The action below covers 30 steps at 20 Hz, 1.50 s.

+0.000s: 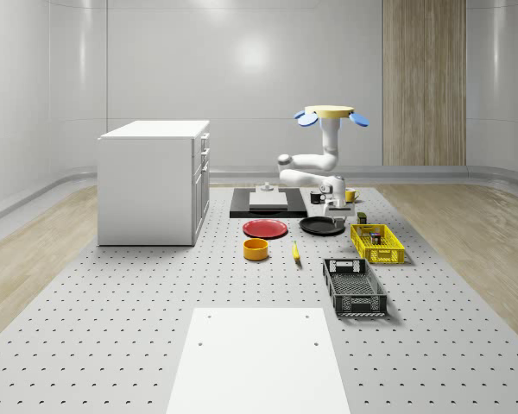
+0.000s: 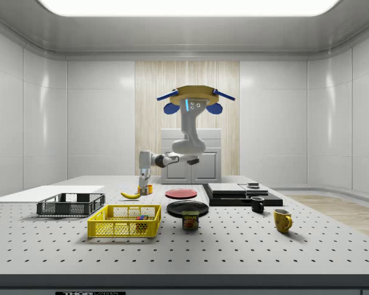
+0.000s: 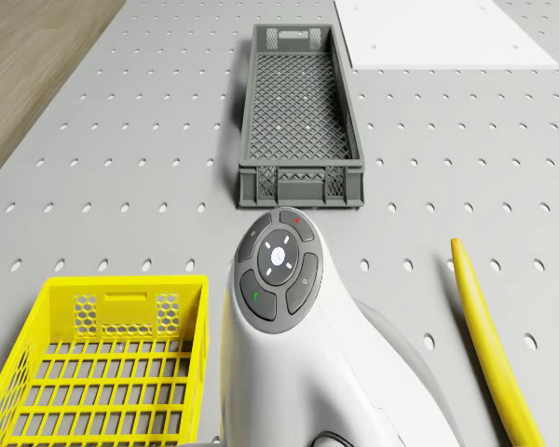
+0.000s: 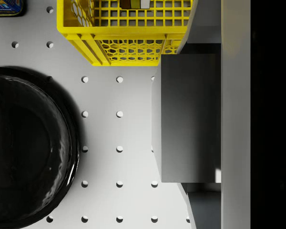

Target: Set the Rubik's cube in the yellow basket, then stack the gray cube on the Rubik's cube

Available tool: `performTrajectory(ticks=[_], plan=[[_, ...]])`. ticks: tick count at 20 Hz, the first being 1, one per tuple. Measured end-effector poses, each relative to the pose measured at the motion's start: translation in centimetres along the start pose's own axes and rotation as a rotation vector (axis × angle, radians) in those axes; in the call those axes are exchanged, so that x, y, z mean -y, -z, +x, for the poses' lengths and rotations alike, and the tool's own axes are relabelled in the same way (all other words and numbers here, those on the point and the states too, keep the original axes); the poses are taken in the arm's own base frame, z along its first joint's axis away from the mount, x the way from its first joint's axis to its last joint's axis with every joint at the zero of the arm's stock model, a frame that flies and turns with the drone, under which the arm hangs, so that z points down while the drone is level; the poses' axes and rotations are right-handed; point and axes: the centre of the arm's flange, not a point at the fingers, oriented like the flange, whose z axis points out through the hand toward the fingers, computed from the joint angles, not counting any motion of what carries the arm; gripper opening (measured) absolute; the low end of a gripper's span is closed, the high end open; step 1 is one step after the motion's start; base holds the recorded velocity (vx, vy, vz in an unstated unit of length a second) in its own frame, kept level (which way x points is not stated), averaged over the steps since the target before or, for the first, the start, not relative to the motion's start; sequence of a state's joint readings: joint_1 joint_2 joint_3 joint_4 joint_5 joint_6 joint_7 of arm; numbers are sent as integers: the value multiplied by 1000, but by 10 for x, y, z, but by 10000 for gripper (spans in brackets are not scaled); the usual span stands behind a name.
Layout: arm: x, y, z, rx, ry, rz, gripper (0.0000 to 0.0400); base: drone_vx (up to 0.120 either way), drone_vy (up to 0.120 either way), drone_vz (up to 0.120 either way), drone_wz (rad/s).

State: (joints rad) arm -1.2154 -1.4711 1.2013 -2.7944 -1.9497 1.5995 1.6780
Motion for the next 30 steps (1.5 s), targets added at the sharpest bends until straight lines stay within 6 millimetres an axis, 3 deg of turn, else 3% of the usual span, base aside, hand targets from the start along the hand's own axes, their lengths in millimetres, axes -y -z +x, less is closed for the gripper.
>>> performTrajectory(ticks=[16, 23, 30], plan=[[0, 0, 0, 0, 0, 0, 250, 0, 120, 0, 0], [0, 0, 0, 0, 0, 0, 250, -120, 120, 0, 0], [0, 0, 0, 0, 0, 0, 250, -6, 120, 0, 0]])
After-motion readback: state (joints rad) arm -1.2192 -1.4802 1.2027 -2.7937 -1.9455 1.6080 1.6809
